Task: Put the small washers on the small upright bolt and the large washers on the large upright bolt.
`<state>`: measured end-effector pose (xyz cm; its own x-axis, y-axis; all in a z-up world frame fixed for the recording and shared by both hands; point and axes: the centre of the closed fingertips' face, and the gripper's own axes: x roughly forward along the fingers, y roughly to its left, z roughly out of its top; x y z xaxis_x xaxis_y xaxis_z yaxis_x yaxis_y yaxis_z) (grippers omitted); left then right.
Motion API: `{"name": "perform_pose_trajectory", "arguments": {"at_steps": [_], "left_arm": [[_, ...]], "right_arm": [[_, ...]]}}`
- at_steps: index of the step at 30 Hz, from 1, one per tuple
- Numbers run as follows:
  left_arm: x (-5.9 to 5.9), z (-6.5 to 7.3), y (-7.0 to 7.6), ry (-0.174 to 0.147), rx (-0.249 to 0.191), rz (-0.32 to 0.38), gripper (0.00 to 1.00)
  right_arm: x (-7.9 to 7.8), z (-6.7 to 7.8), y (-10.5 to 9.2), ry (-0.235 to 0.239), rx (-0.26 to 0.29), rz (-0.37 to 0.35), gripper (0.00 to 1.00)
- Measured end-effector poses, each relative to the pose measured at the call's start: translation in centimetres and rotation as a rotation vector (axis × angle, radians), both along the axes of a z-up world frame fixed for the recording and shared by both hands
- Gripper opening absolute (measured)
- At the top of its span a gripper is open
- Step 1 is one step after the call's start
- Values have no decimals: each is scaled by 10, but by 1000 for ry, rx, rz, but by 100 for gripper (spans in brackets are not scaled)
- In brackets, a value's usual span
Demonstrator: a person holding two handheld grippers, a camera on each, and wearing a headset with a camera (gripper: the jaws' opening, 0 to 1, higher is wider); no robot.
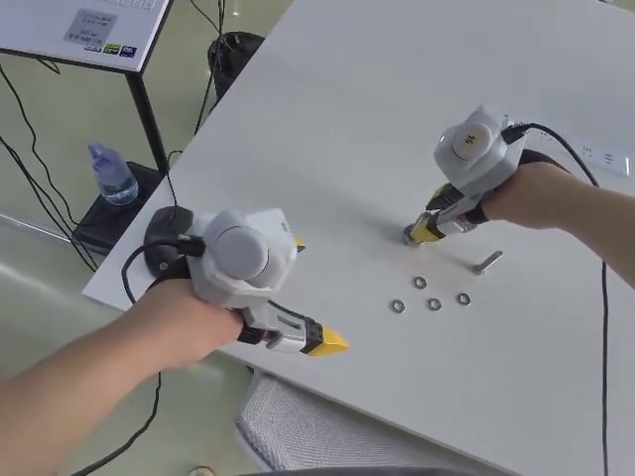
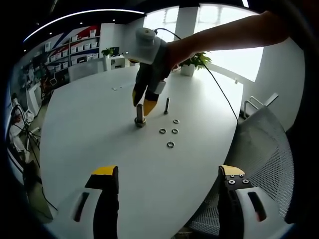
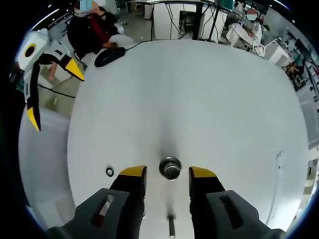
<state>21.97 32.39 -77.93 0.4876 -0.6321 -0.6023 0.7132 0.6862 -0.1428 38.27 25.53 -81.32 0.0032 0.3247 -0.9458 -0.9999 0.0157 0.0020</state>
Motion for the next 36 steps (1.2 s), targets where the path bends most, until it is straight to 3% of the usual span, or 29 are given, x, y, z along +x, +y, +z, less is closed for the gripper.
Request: {"name": "perform_pose_trajectory", "arguments": {"at_steps": [22, 30, 36], "left_arm": [[-5, 6, -2, -15, 13, -9, 81], [-5, 7, -3, -20, 14, -10, 81], [-6, 6, -4, -15, 18, -14, 80]], "right_arm": [[-17, 22, -4, -21, 3, 32, 34], [-33, 22, -12, -18, -18, 64, 34], [-44, 13, -19, 1, -24, 61, 34]]}}
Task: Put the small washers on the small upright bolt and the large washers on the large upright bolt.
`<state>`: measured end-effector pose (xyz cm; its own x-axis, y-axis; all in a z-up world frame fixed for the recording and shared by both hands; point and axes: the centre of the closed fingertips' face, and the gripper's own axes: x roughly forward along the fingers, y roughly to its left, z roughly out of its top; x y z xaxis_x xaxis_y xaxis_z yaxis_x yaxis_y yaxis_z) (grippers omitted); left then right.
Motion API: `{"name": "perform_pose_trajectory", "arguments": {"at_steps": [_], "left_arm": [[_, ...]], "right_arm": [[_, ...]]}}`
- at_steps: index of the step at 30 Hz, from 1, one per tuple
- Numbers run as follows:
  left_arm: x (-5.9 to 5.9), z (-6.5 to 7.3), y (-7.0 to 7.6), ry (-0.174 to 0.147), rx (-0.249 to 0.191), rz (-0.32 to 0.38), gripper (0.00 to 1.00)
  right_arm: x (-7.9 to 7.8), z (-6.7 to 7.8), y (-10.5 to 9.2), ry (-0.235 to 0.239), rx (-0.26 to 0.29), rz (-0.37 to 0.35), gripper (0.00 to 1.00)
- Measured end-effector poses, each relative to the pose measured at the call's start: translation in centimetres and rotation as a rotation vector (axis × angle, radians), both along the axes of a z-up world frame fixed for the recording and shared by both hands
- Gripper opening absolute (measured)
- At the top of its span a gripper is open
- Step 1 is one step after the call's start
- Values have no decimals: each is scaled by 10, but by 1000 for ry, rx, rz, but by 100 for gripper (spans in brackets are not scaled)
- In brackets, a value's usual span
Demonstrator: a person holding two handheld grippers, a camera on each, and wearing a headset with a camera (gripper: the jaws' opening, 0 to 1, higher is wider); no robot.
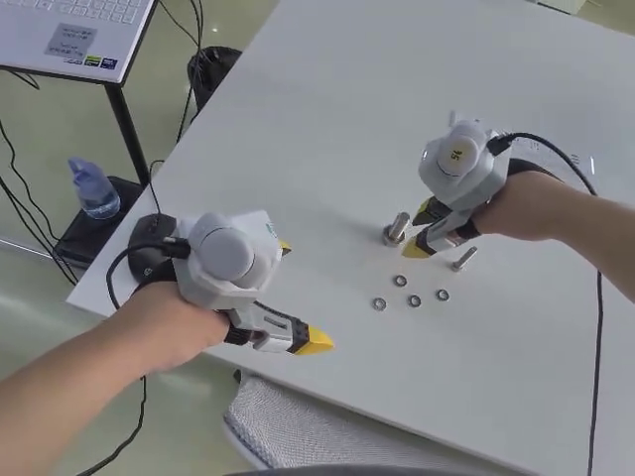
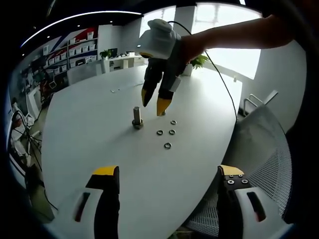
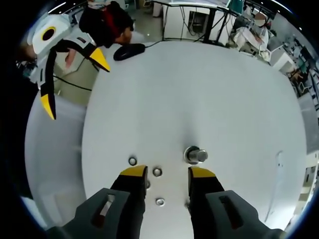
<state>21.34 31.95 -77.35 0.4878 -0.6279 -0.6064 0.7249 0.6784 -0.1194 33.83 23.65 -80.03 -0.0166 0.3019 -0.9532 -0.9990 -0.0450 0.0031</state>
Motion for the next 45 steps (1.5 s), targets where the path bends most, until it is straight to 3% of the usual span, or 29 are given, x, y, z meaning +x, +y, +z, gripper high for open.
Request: {"name": "perform_pose_trajectory", "arguments": {"at_steps": [7, 17, 25, 40, 45], "left_arm": [[-1, -1, -1, 4, 6, -8, 79], [2, 0, -1, 4, 12, -10, 78], [3, -1, 0, 1, 15, -6, 79], [5, 0, 2, 11, 18, -12, 78], [4, 0, 3, 12, 17, -8, 77]], "right_arm": [[-12, -11, -10, 23, -16, 1, 34], [-12, -23, -18, 18, -24, -18, 33], [-9, -40, -19, -21, -21, -37, 30], [-11, -68, -21, 4, -21, -85, 28], [-12, -68, -20, -10, -13, -84, 28]]}}
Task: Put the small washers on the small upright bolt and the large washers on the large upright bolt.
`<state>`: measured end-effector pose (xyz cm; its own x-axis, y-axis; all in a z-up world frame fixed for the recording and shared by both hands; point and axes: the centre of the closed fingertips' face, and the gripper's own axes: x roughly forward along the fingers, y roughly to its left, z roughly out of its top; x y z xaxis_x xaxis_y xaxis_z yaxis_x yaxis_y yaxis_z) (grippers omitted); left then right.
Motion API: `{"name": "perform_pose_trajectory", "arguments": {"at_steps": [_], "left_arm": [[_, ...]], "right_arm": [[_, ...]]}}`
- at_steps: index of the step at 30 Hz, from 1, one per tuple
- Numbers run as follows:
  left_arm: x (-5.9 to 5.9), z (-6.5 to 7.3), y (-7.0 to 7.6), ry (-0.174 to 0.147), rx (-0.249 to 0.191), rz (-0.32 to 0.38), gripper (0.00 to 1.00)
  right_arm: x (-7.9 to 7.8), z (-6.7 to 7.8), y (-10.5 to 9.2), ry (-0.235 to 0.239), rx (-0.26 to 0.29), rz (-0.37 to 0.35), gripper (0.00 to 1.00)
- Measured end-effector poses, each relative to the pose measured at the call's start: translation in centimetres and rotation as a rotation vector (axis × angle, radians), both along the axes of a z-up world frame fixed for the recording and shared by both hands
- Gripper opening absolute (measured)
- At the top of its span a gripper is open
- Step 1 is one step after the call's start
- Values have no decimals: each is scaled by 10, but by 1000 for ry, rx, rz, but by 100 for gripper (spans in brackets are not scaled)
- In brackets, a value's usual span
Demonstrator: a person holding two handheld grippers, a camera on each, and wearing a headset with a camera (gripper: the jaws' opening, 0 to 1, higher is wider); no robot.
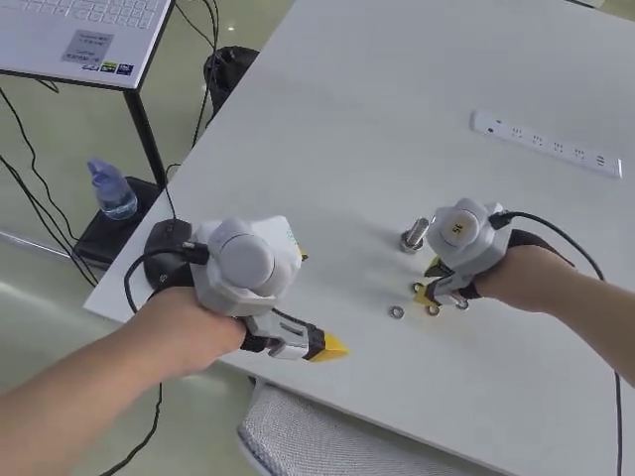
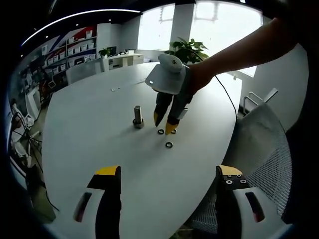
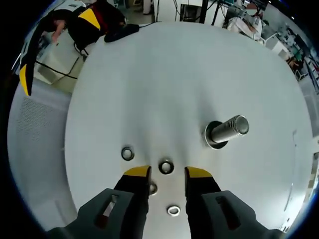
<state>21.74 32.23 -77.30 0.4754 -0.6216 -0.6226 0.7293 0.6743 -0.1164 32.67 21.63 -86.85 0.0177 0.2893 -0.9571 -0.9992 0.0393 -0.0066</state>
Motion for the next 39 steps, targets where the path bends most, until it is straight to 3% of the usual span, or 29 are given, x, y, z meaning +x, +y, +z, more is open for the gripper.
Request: {"name": "perform_pose_trajectory", "arguments": {"at_steps": [9, 23, 39], "left_arm": [[-4, -4, 1, 11, 1, 1, 76], [-6, -4, 2, 15, 6, 2, 75], [-12, -6, 1, 20, 13, 1, 73]], "right_arm": [[2, -1, -1, -2, -1, 0, 28], [-3, -1, -1, -19, -50, 42, 14], [-1, -3, -1, -16, -62, 30, 16]]}}
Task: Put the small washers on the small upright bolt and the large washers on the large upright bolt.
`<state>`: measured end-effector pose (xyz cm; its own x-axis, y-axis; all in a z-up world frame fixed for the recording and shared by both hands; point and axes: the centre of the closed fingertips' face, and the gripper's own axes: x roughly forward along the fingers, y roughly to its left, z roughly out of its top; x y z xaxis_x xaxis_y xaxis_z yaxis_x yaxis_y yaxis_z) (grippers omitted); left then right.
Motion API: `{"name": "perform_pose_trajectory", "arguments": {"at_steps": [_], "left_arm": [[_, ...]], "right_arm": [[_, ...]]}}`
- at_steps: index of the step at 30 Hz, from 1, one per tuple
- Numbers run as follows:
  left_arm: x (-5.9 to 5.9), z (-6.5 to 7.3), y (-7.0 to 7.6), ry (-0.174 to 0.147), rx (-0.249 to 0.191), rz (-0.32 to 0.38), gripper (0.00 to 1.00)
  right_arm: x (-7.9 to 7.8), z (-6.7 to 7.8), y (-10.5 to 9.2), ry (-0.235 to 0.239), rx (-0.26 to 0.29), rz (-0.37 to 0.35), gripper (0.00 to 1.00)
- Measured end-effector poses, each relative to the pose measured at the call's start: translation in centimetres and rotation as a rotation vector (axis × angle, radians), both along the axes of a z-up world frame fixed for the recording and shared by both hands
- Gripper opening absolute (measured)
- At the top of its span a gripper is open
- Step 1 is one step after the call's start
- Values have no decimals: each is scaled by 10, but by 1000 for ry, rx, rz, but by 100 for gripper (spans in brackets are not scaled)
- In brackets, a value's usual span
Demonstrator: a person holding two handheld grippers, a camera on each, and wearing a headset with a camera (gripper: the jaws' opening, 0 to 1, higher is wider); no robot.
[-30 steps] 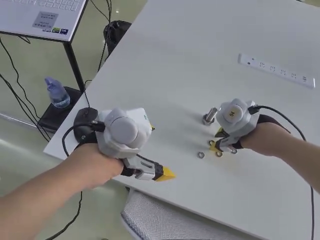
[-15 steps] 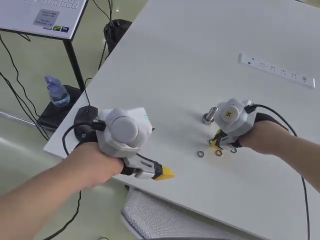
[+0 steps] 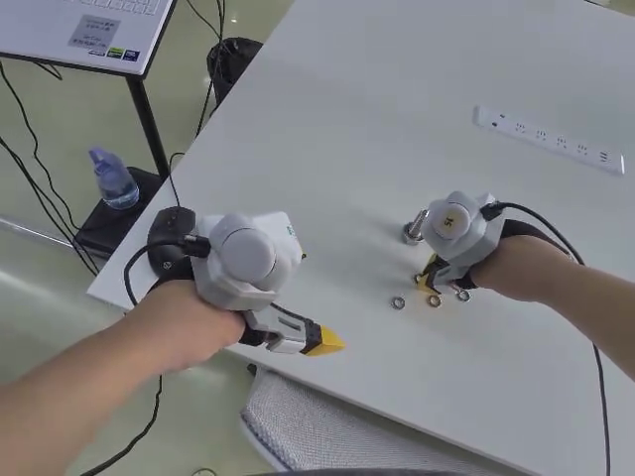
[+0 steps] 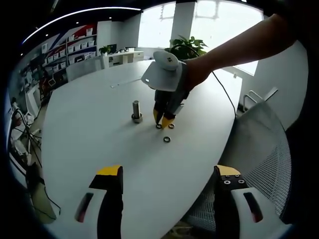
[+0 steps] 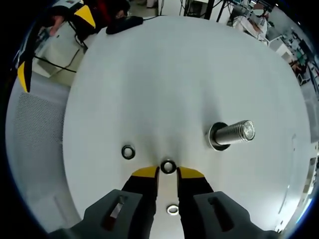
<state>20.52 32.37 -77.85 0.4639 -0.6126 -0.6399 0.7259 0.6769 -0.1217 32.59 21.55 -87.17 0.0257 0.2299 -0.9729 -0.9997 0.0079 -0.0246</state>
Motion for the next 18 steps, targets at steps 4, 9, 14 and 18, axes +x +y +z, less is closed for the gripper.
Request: {"name": "perform_pose_trajectory", "arguments": {"at_steps": [4, 9, 14, 18], "left_arm": [[-1, 0, 0, 2, 1, -1, 73], [-2, -1, 1, 4, 4, -2, 73], [-2, -1, 1, 5, 5, 0, 73], [-3, -2, 1, 8, 7, -1, 72]], "right_arm": [[0, 0, 0, -1, -1, -4, 16], [-1, 1, 2, -3, 2, -12, 16], [-1, 1, 3, -12, -1, 0, 15], [-2, 2, 2, -3, 0, -2, 15]]}}
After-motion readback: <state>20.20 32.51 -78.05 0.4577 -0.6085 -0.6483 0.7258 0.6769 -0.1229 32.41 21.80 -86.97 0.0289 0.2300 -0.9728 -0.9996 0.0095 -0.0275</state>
